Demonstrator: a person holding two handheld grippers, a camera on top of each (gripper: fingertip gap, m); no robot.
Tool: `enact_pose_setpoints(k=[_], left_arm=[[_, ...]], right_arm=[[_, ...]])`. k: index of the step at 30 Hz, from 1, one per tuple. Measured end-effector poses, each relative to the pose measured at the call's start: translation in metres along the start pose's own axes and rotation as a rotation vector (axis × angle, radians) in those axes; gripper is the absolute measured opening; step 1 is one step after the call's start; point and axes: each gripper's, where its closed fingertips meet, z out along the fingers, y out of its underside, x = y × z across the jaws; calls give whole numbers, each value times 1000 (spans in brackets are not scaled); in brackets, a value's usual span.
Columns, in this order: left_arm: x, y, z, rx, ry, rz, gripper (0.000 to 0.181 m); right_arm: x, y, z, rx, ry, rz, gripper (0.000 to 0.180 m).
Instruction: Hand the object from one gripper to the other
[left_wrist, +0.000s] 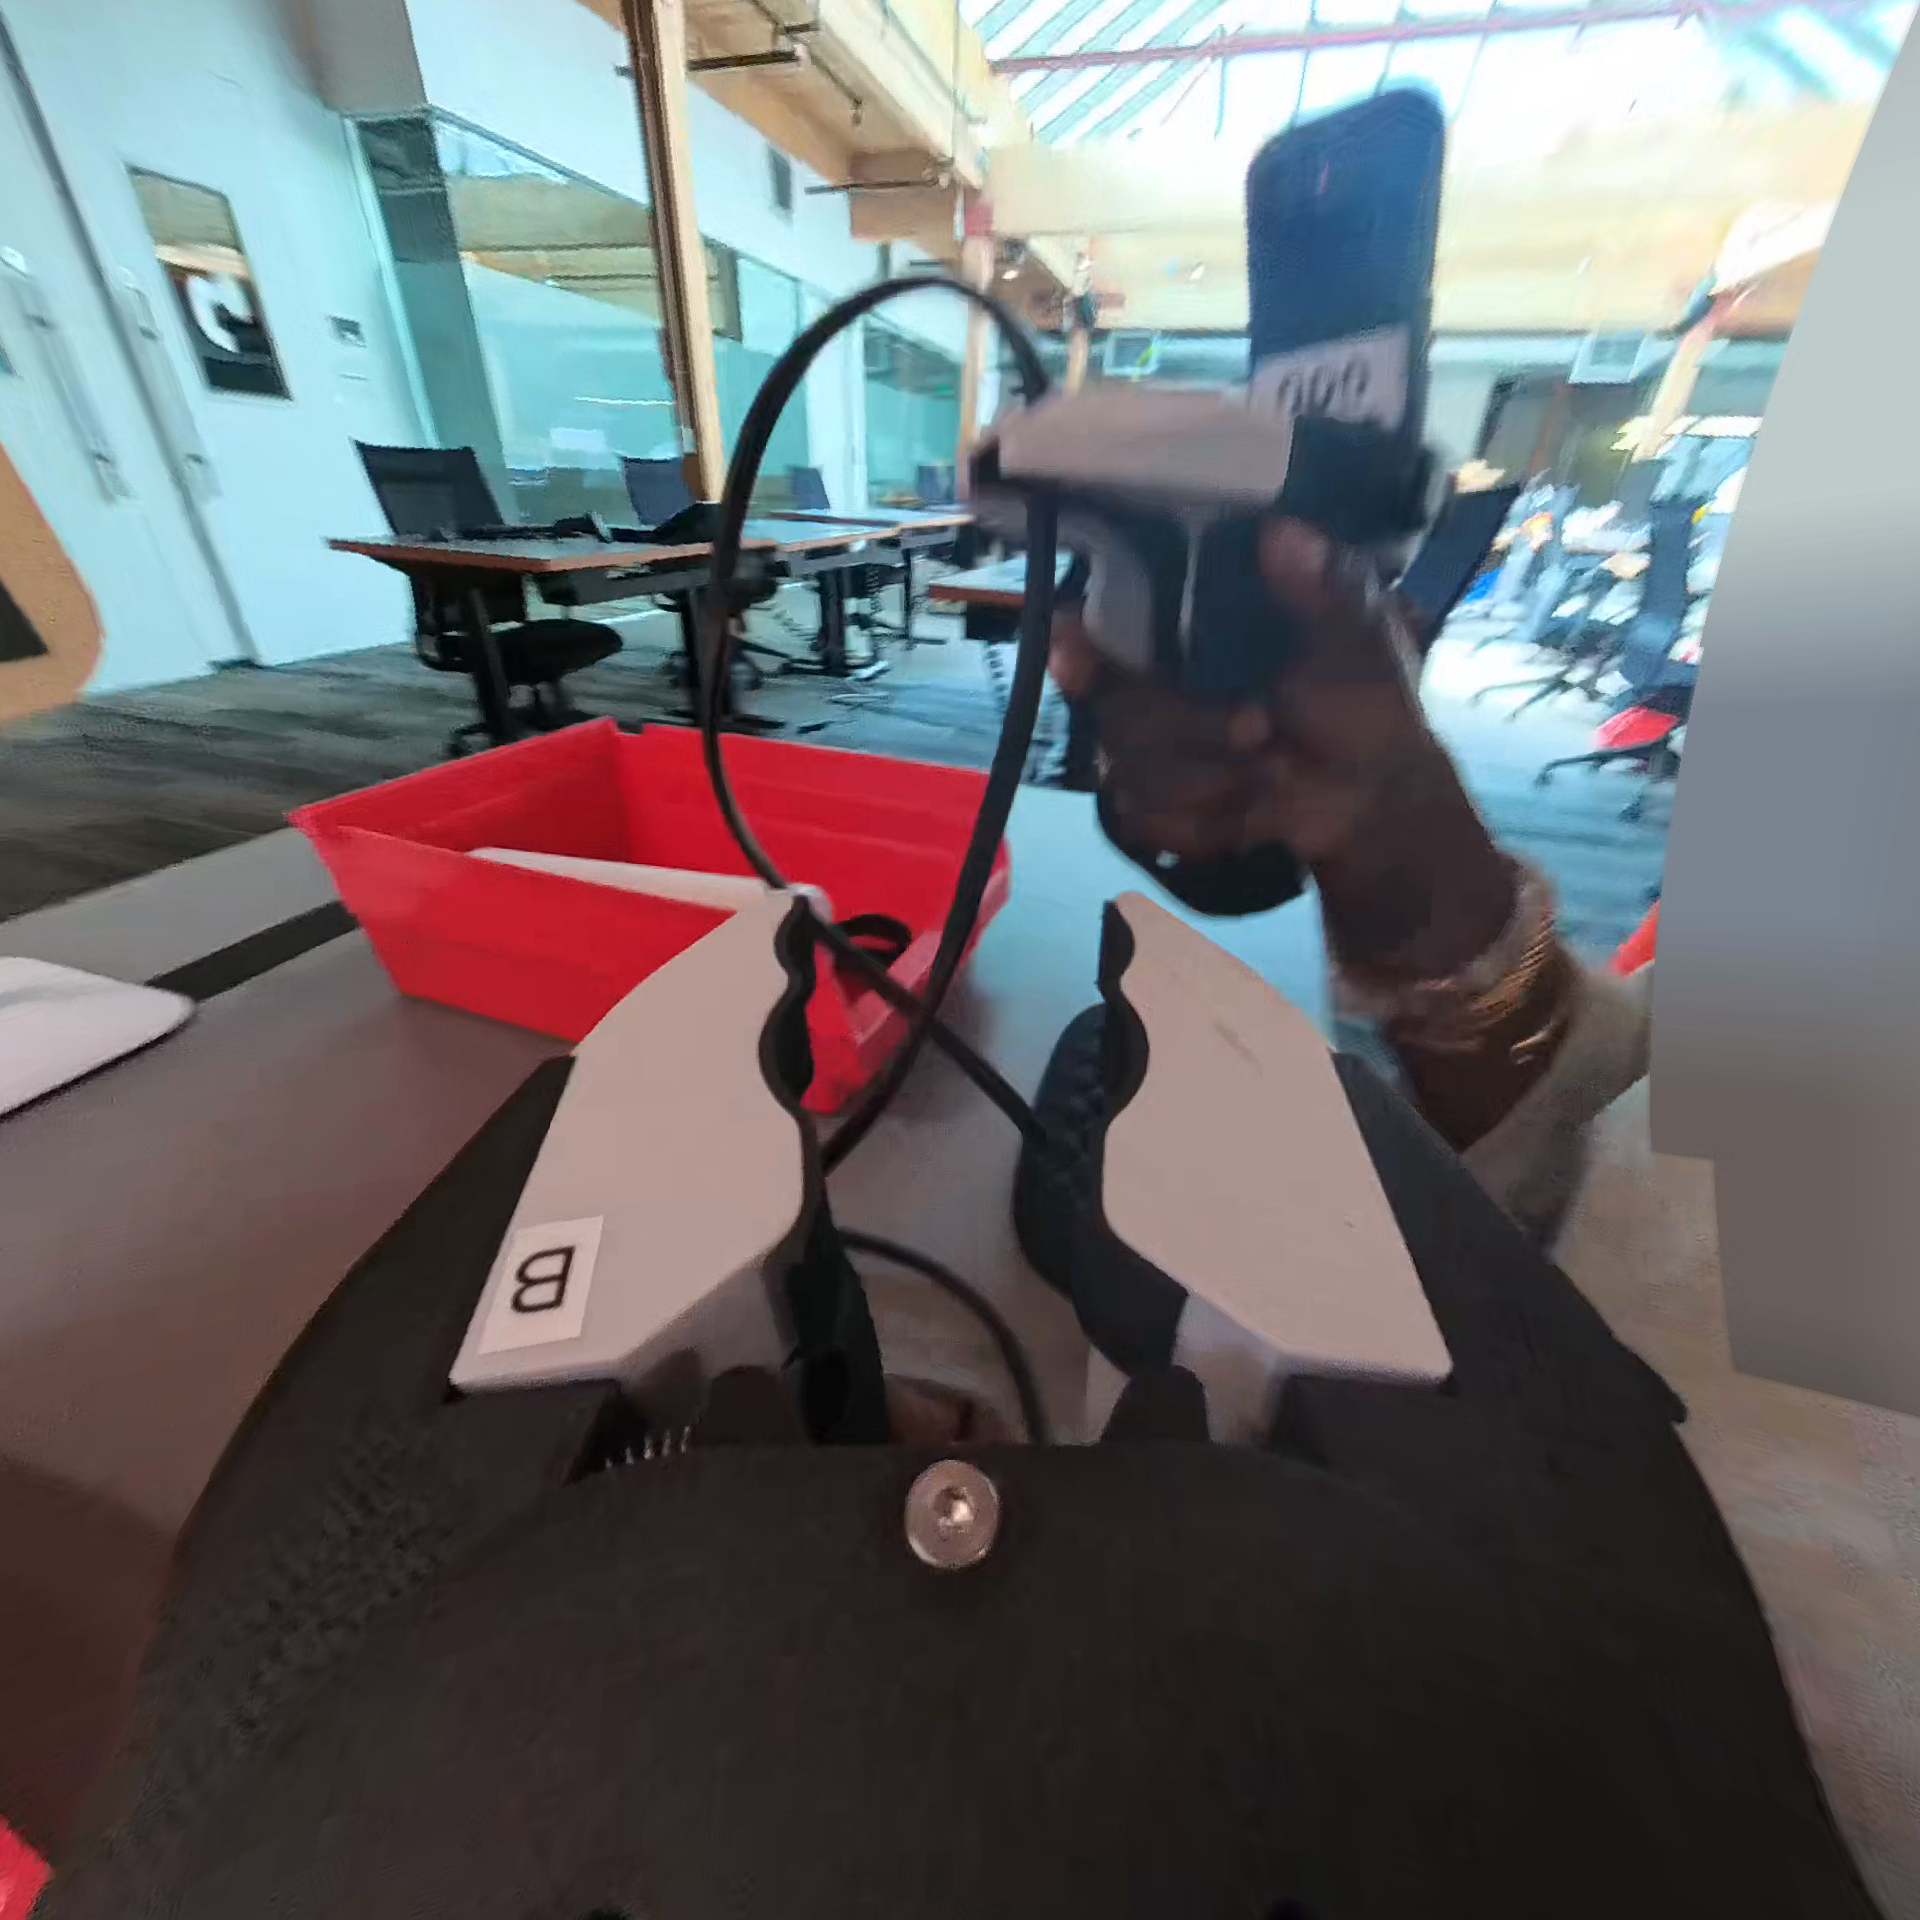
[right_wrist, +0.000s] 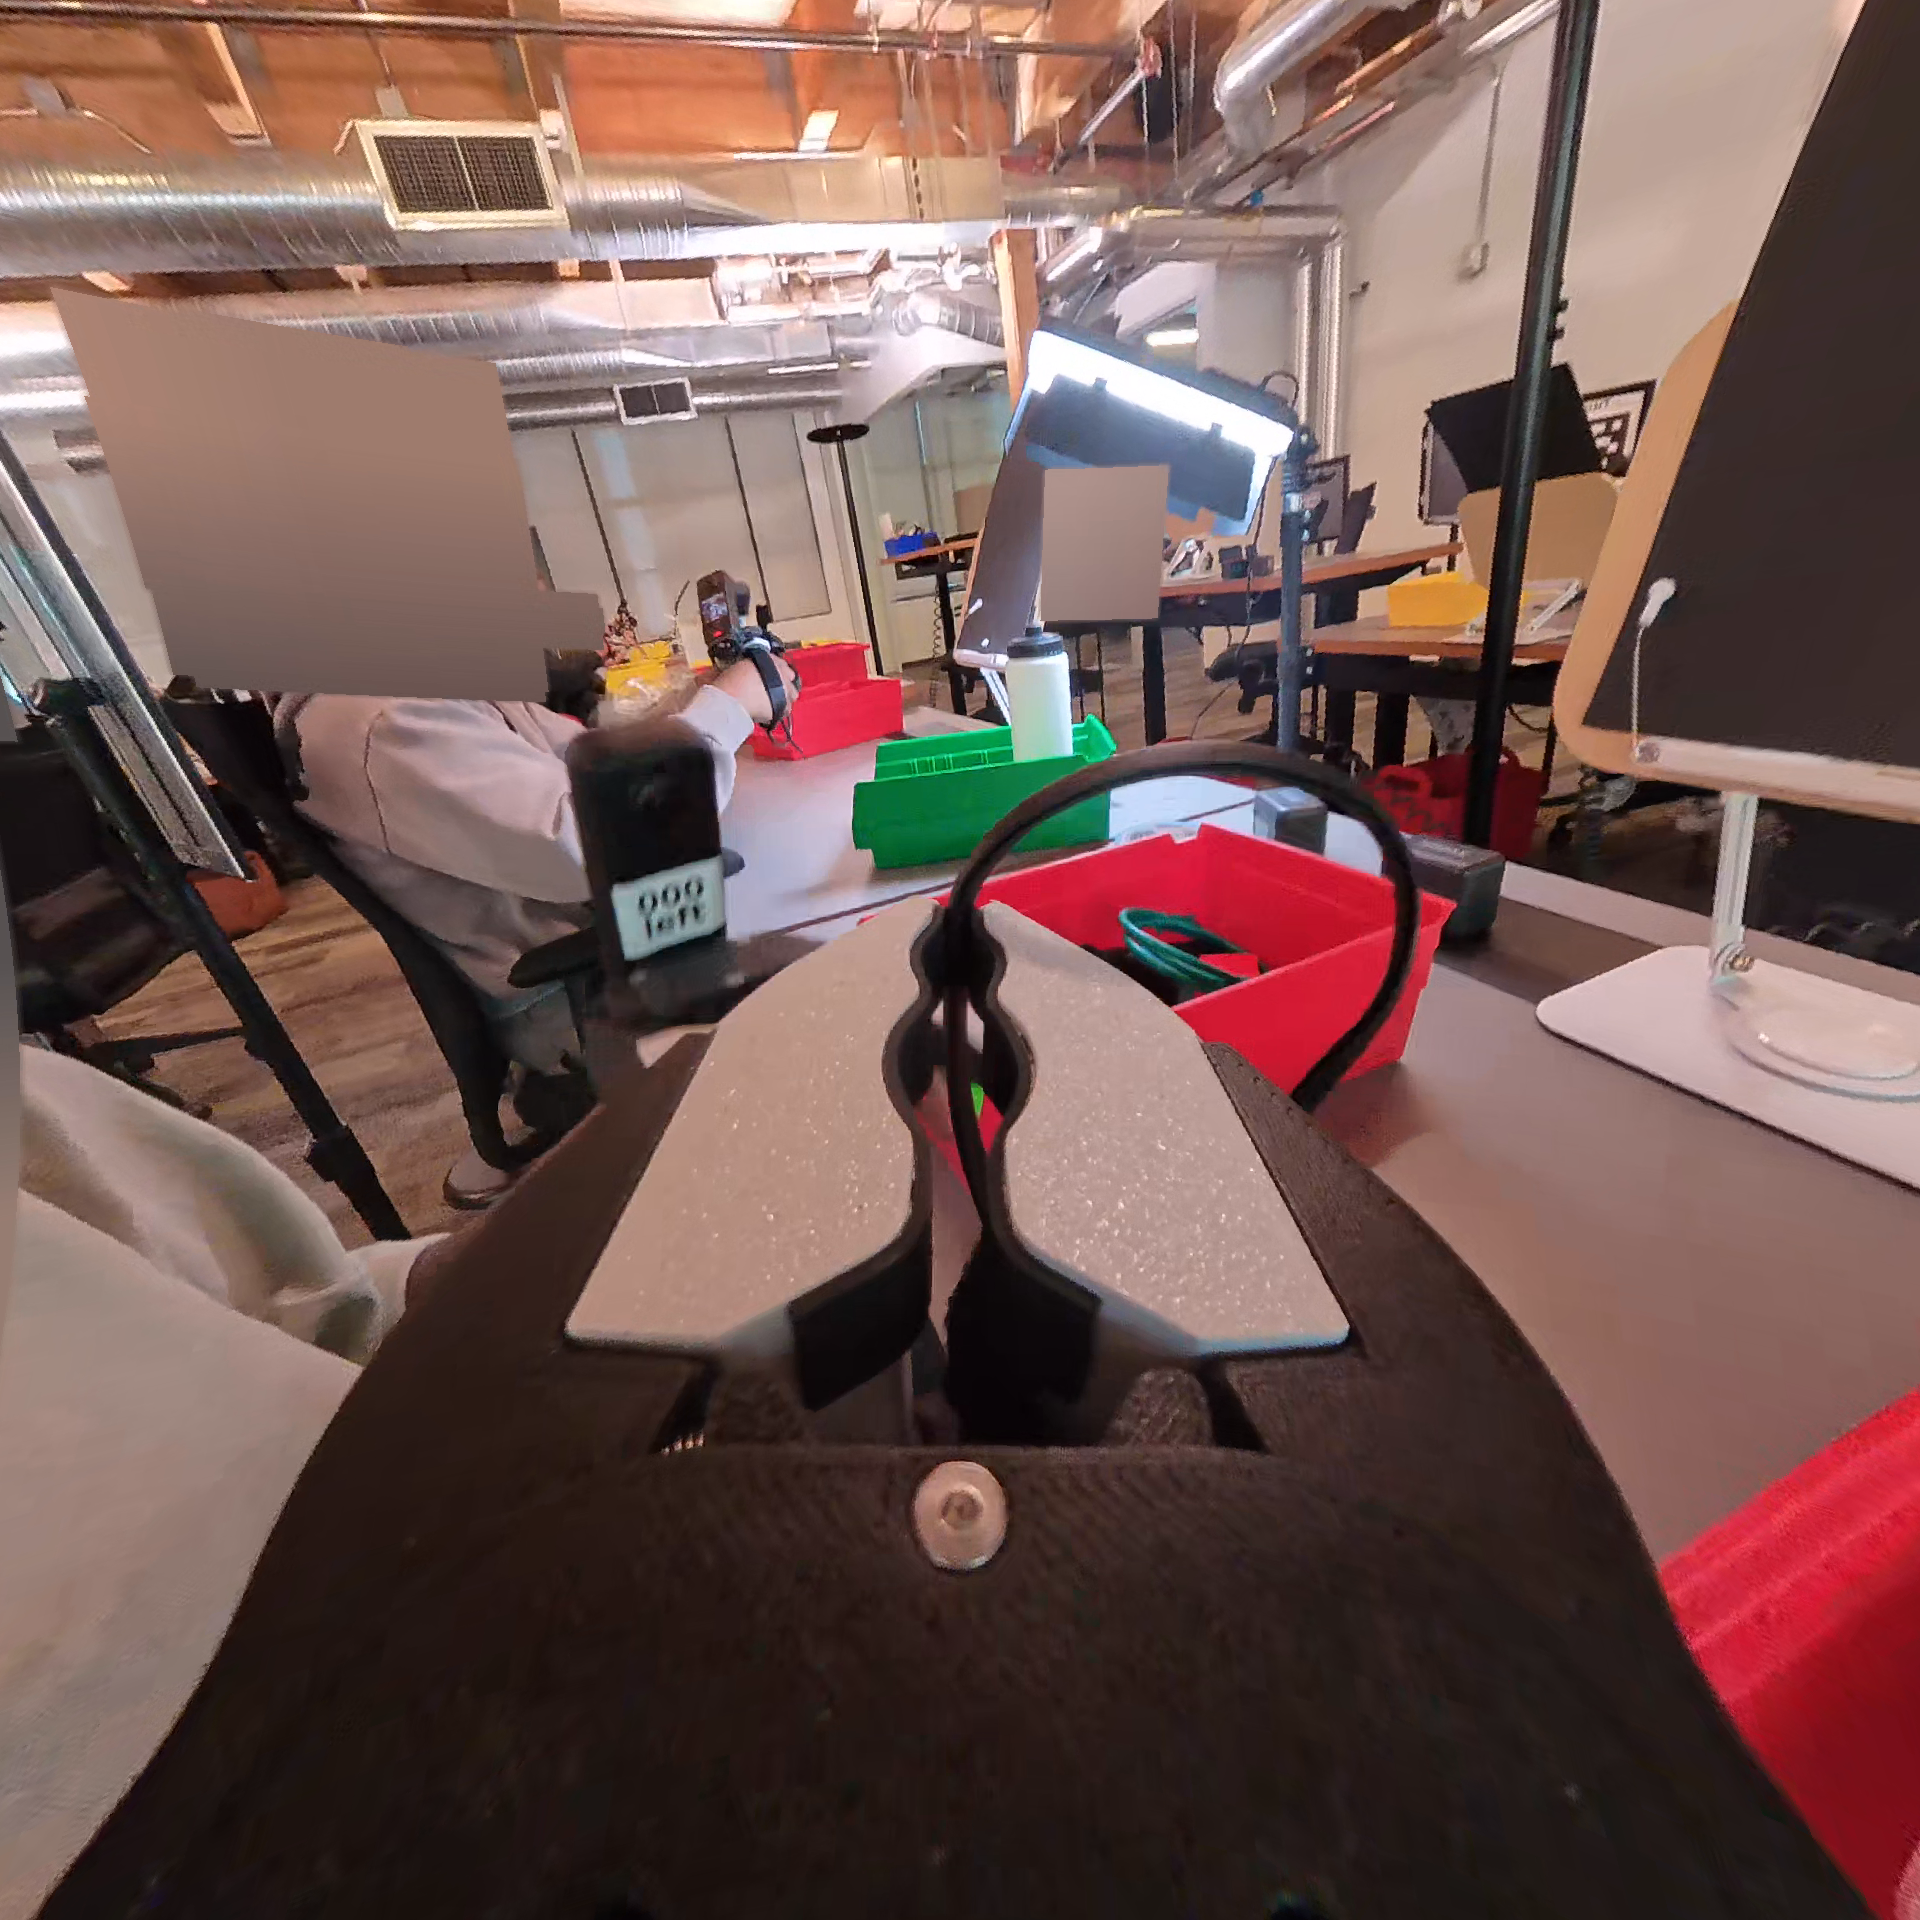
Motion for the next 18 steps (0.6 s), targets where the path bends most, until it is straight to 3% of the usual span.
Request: enact_pose_setpoints(k=[3,8,16,18], left_arm=[[-7,11,10,-25,-111,171,40],[-2,25,27,-130,-122,319,29],[-1,15,39,-98,-151,428,29],[0,15,42,-100,-145,419,13]], right_arm=[[-4,-12,-2,15,-8,-24,3],[-12,-25,-5,32,-42,-25,3],[-20,-32,-7,43,-83,-9,3],[-22,-34,-7,48,-97,-3,3]])
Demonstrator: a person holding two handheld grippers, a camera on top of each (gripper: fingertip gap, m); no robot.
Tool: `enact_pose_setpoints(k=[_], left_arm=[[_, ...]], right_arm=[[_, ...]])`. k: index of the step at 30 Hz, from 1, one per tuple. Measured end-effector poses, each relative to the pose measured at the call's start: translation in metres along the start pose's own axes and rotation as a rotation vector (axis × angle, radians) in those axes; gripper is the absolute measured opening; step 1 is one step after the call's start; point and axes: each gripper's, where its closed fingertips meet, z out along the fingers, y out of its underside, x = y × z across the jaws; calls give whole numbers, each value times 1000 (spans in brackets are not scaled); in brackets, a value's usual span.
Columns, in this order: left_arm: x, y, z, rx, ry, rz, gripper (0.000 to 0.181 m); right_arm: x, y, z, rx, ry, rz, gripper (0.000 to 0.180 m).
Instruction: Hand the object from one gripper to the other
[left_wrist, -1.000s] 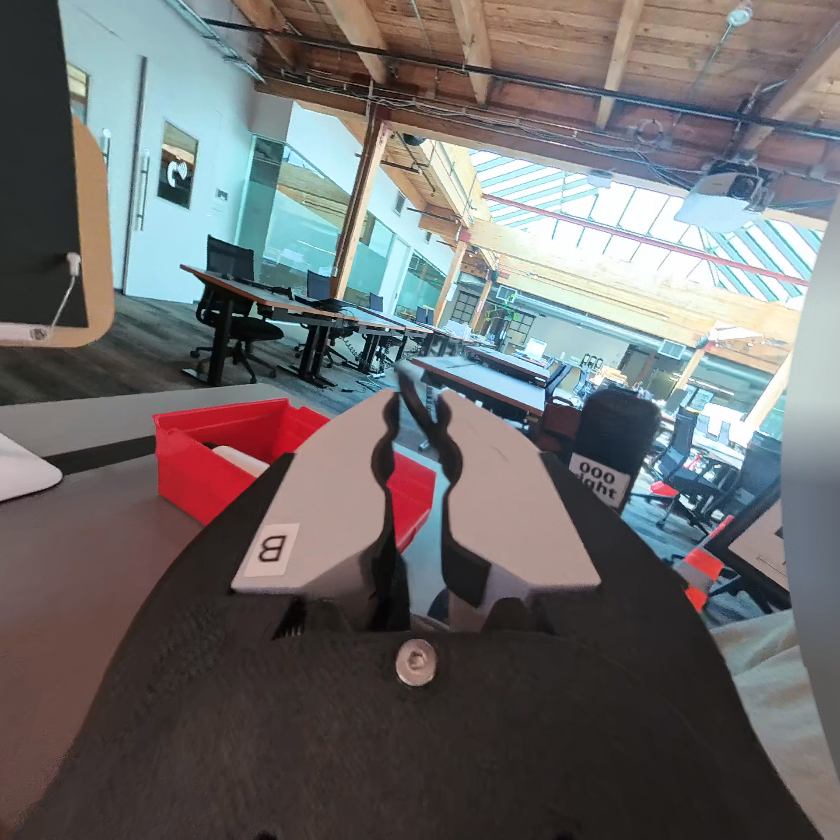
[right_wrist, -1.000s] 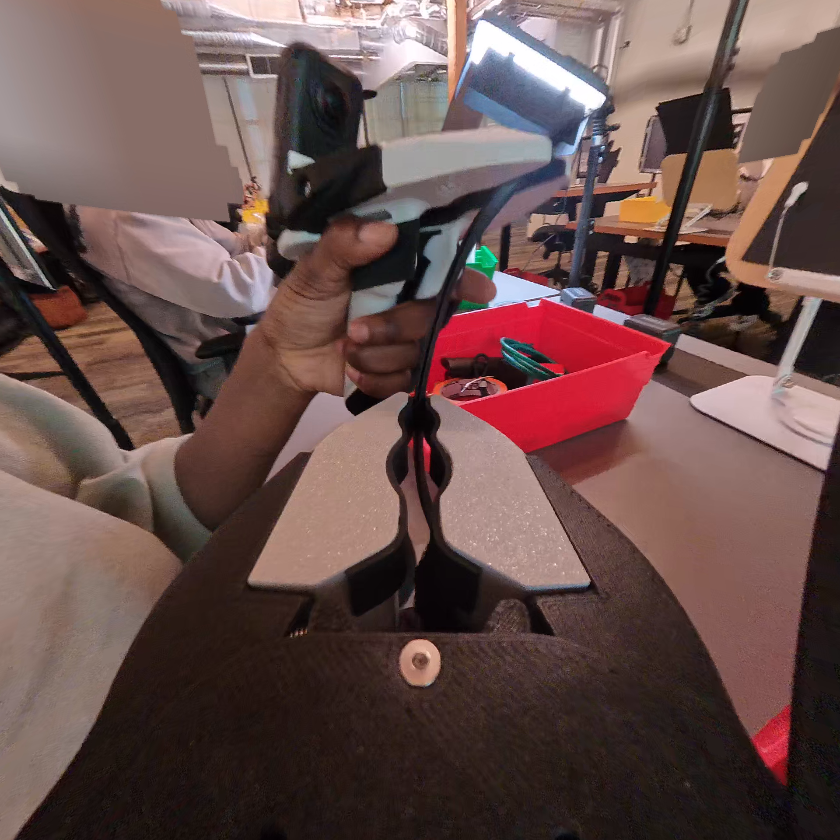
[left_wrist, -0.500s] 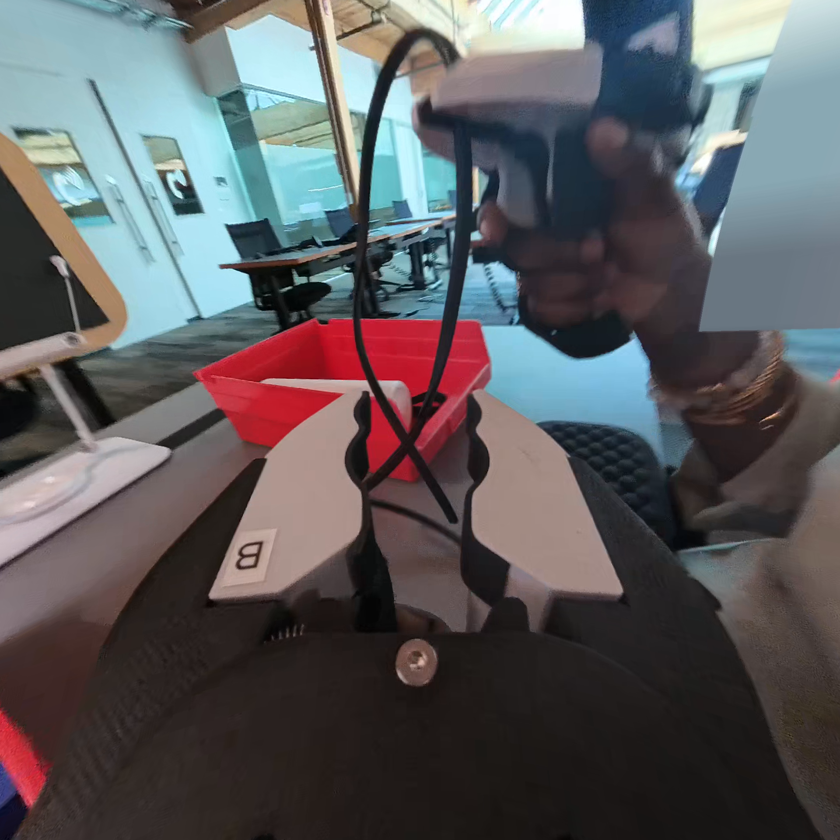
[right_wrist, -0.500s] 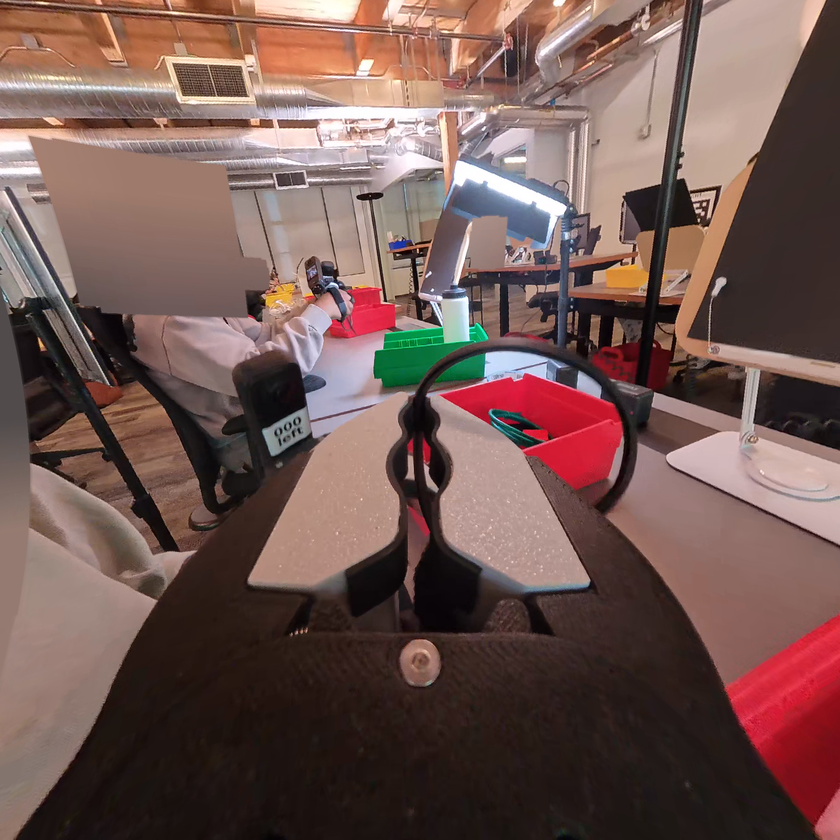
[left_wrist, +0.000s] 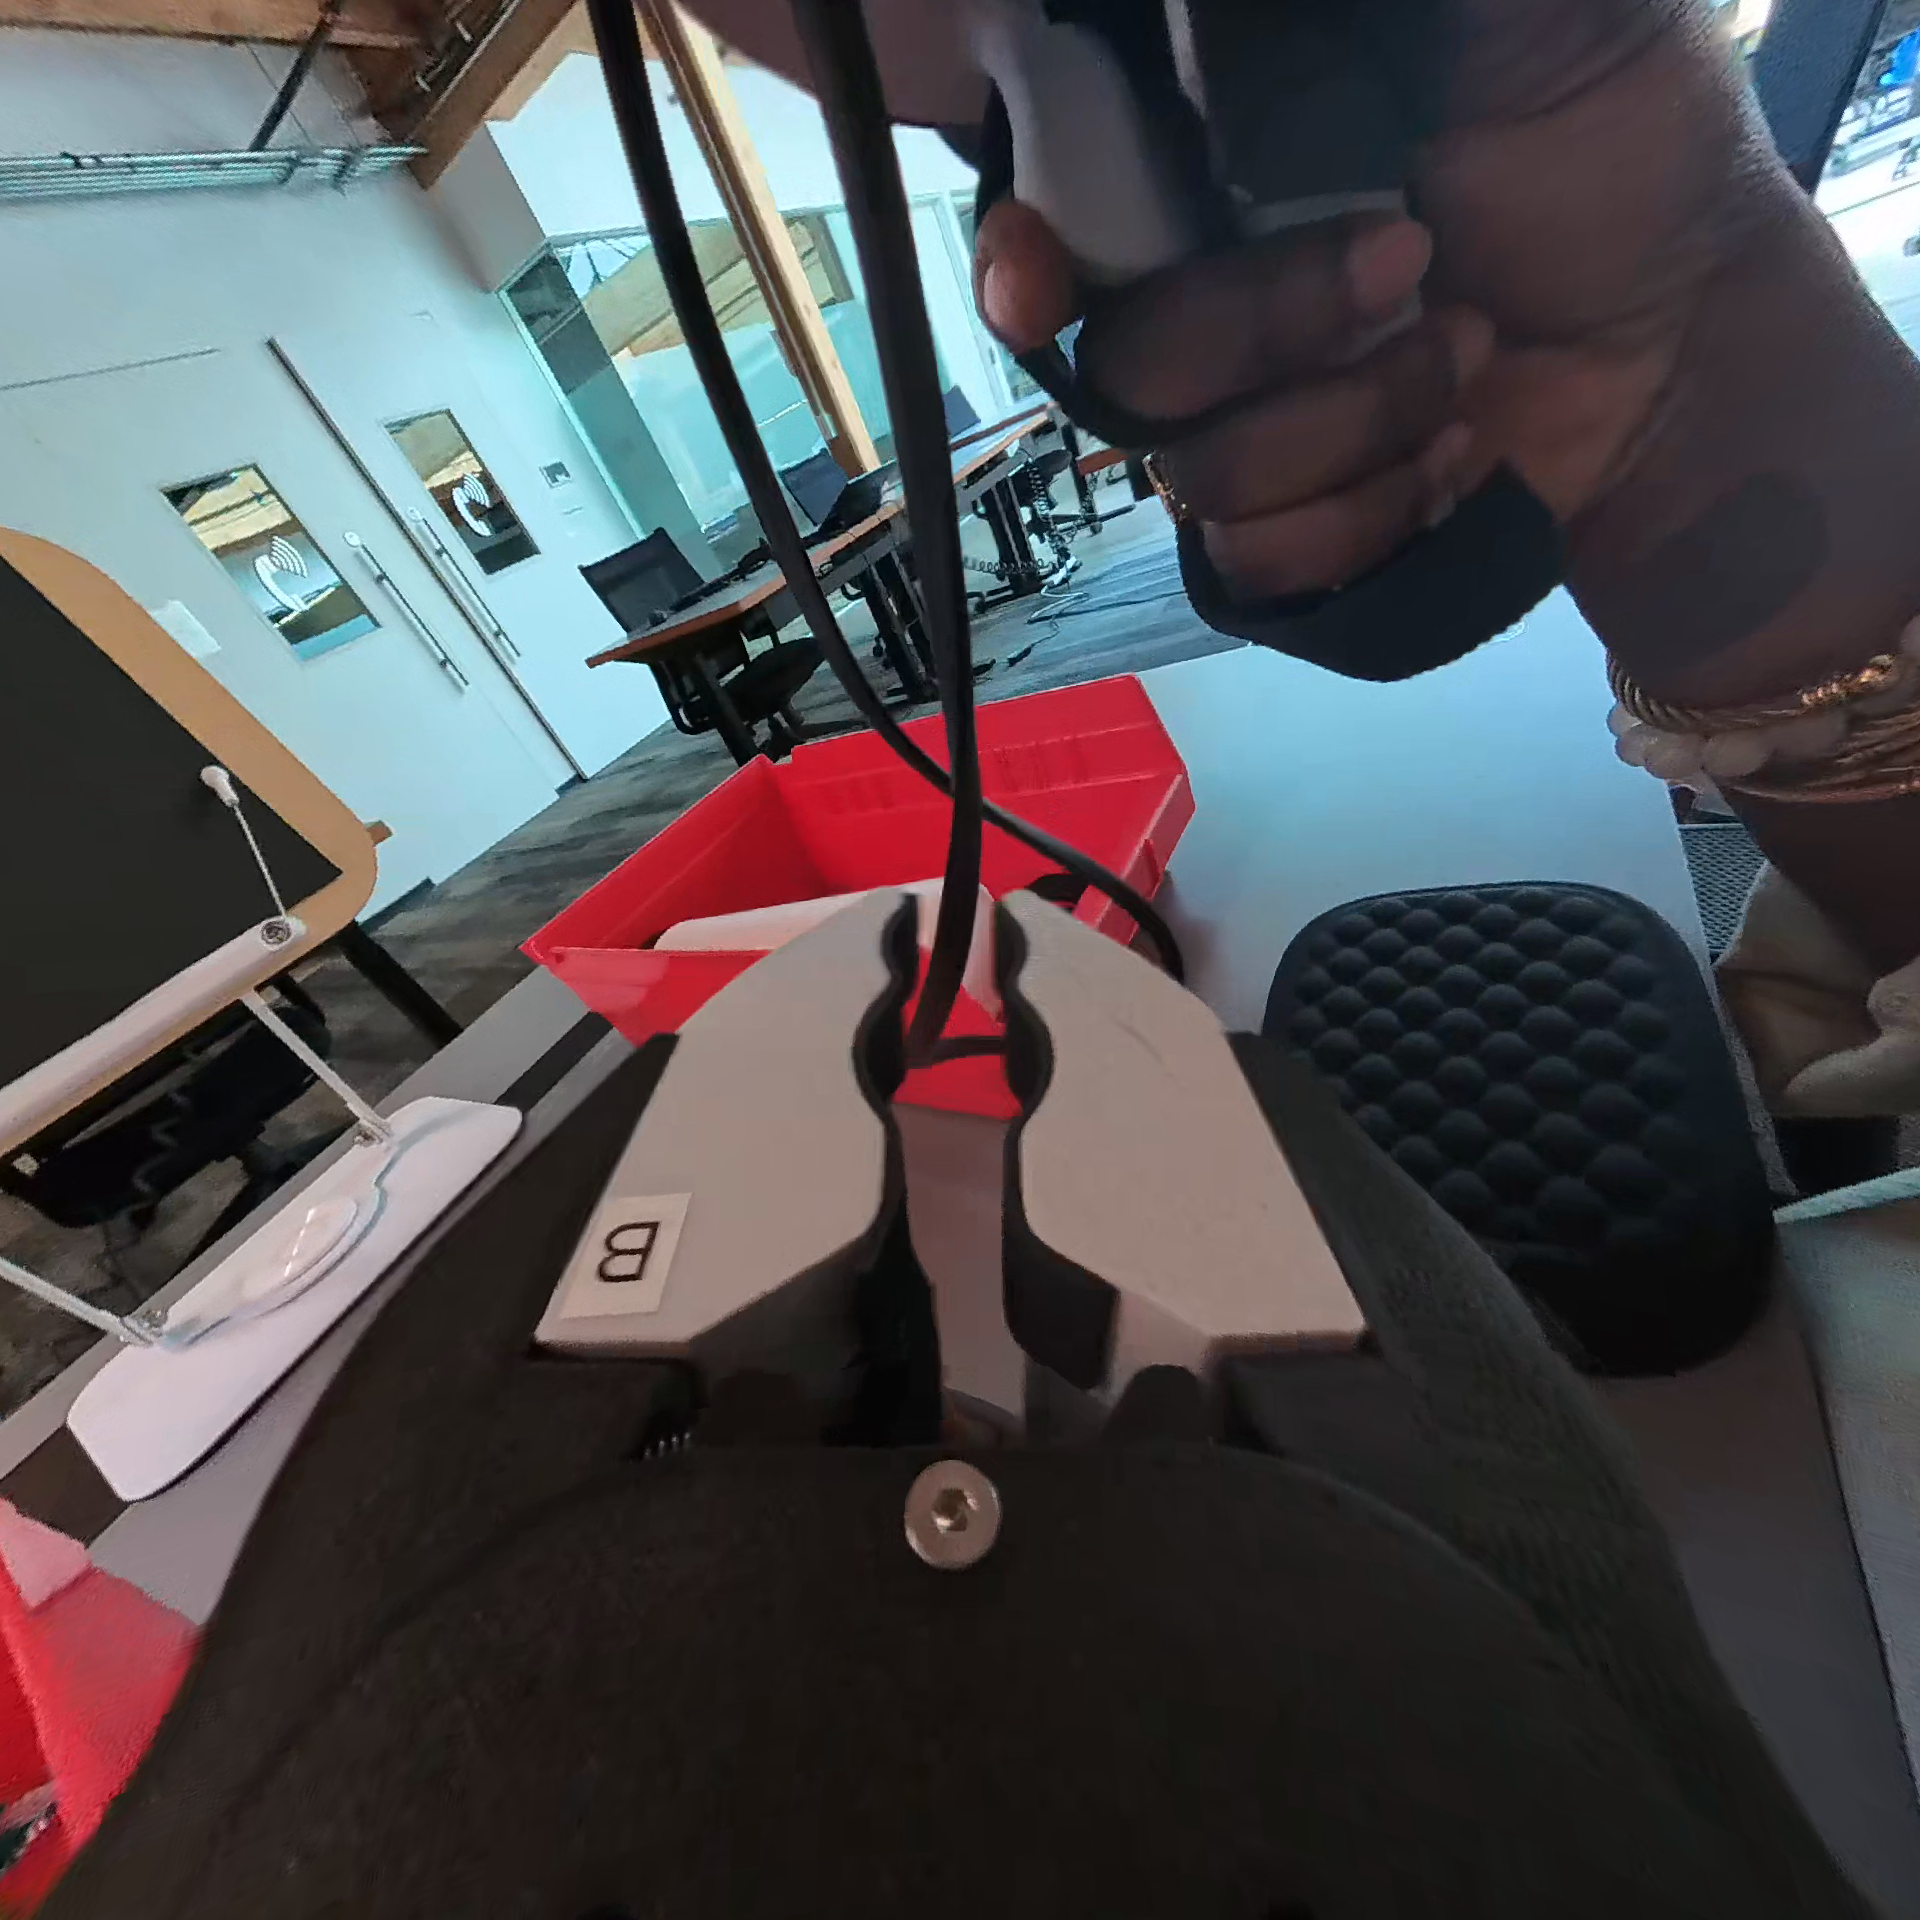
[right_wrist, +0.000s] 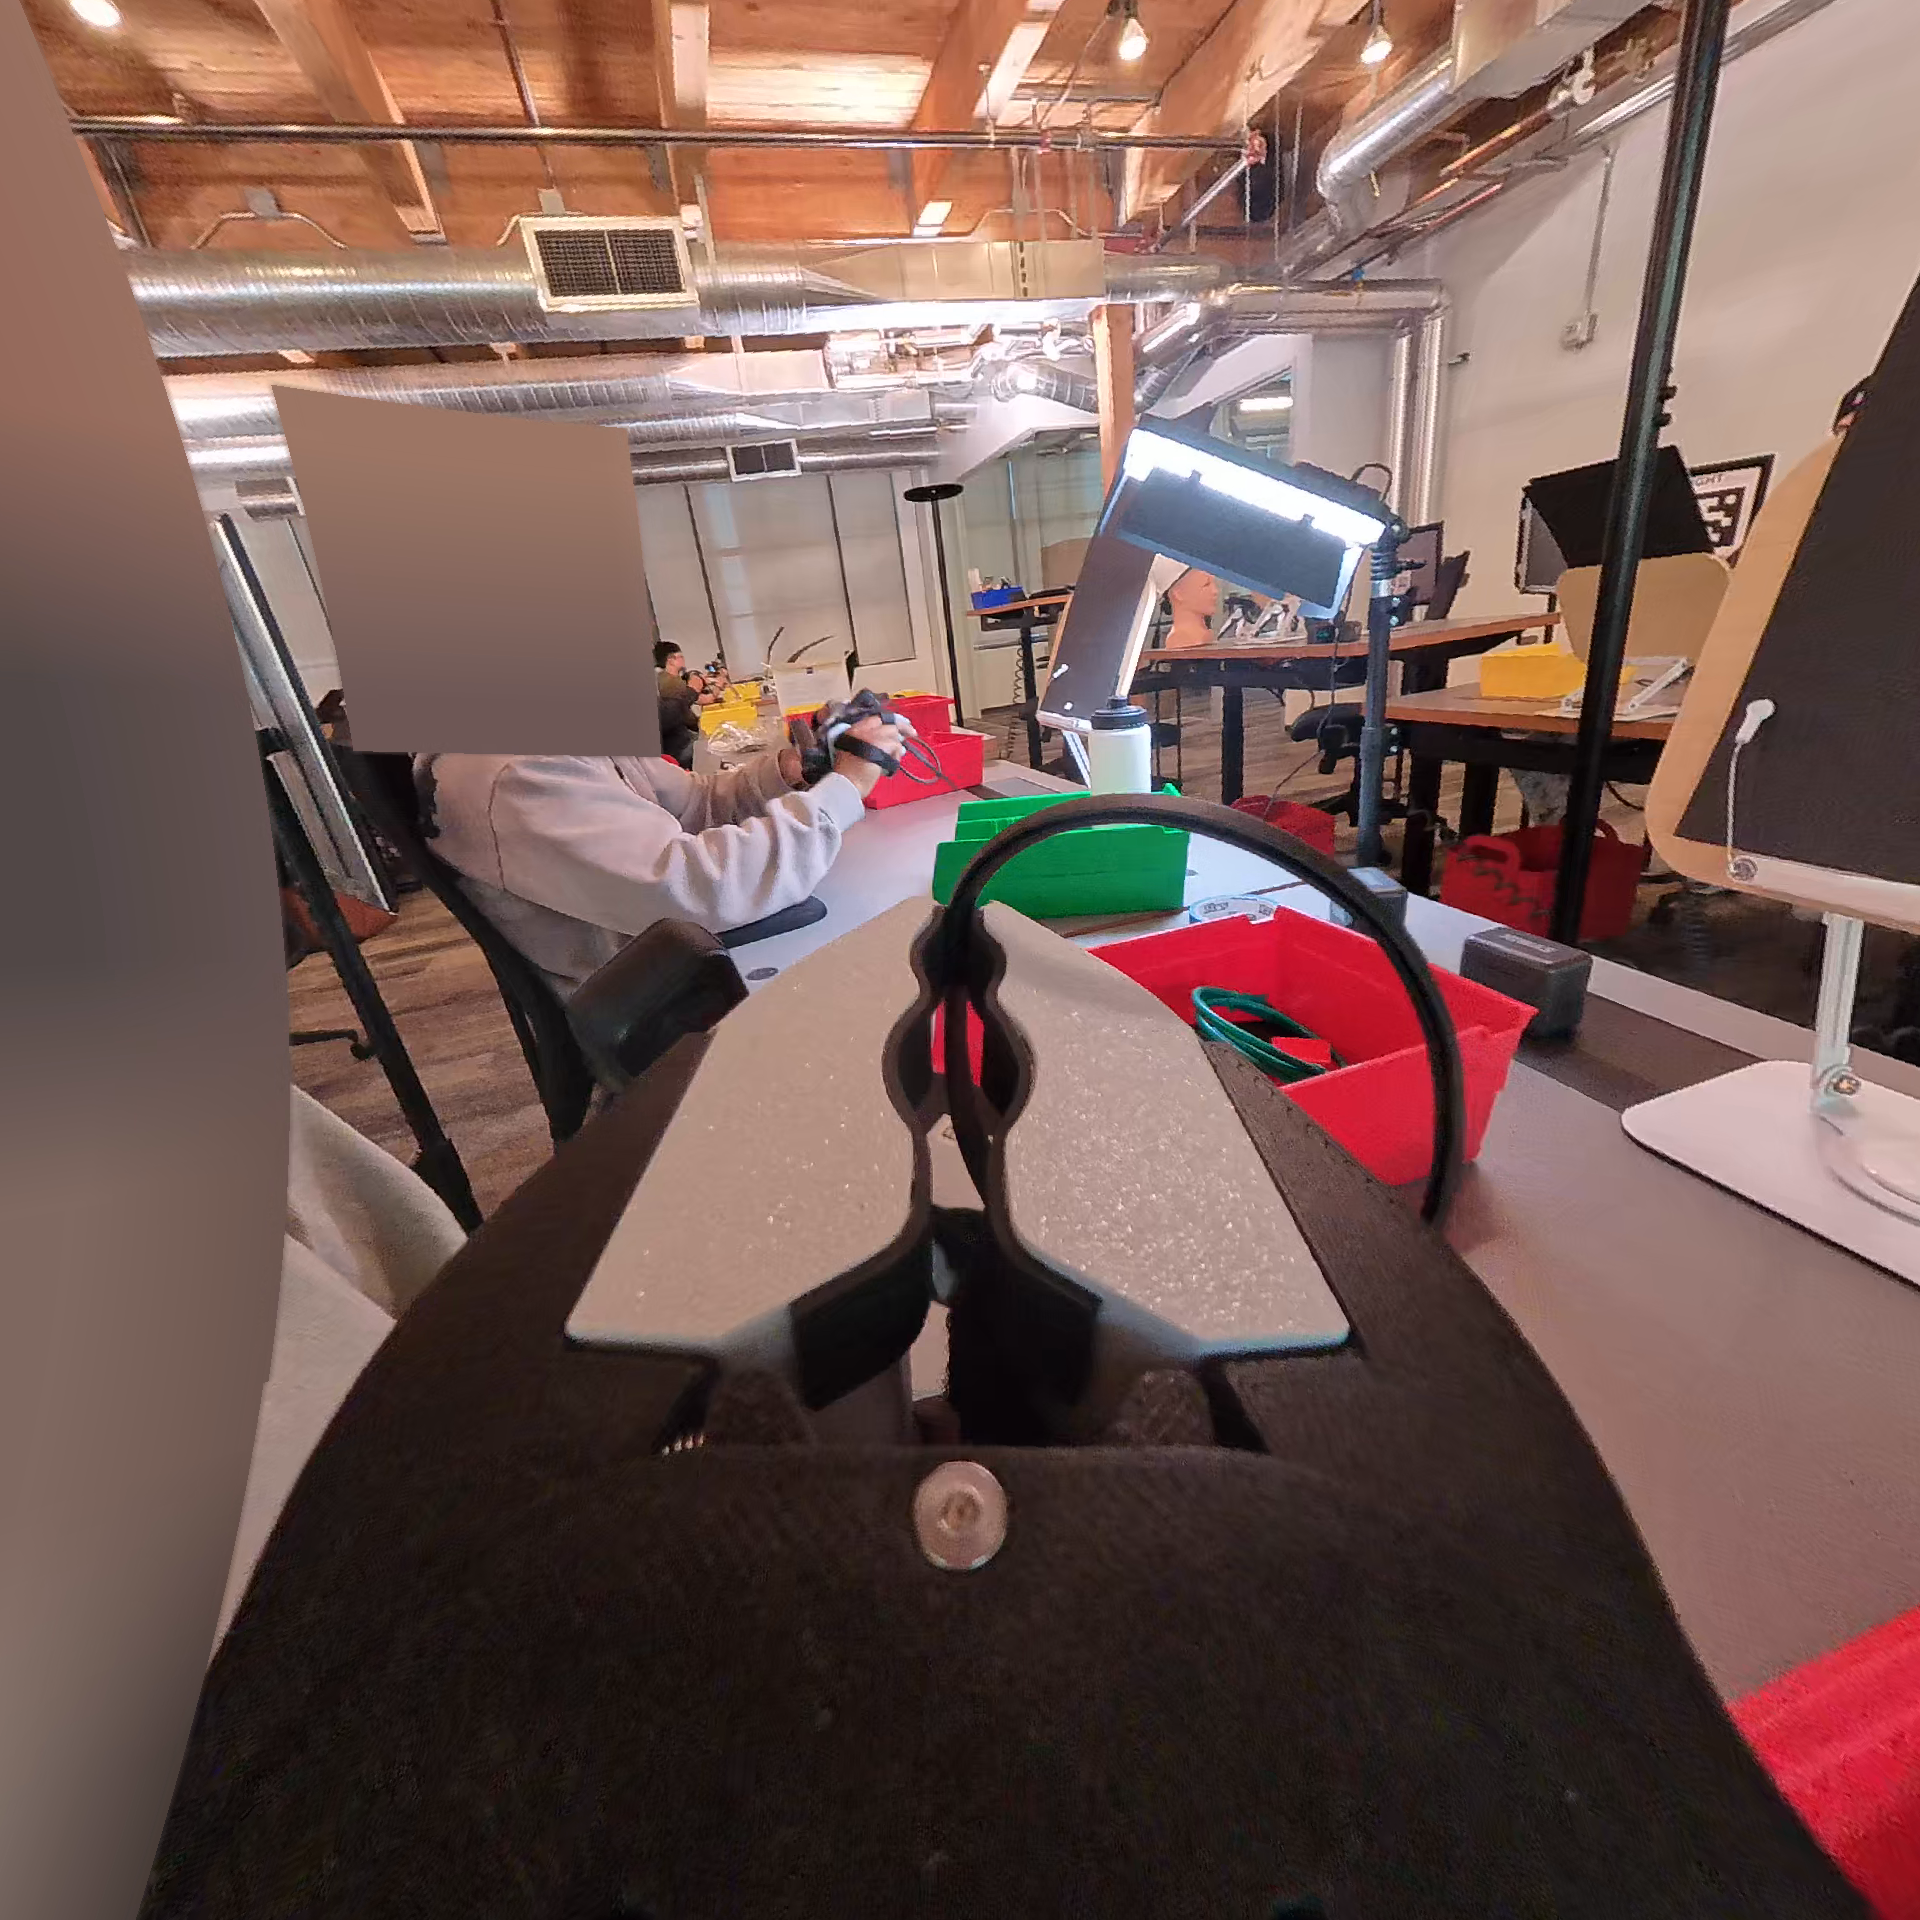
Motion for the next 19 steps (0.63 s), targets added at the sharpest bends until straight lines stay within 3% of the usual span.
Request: enact_pose_setpoints(k=[7,11,14,19], left_arm=[[4,-12,-9,7,155,-237,6],[-3,-32,-23,81,301,-459,6],[-21,-41,-31,105,323,-550,6],[-34,-69,-46,171,427,-671,6]], right_arm=[[26,-8,-6,47,98,-40,8],[48,14,-7,-35,120,23,23],[59,27,-16,-56,128,73,30],[78,31,-36,-50,186,180,64]])
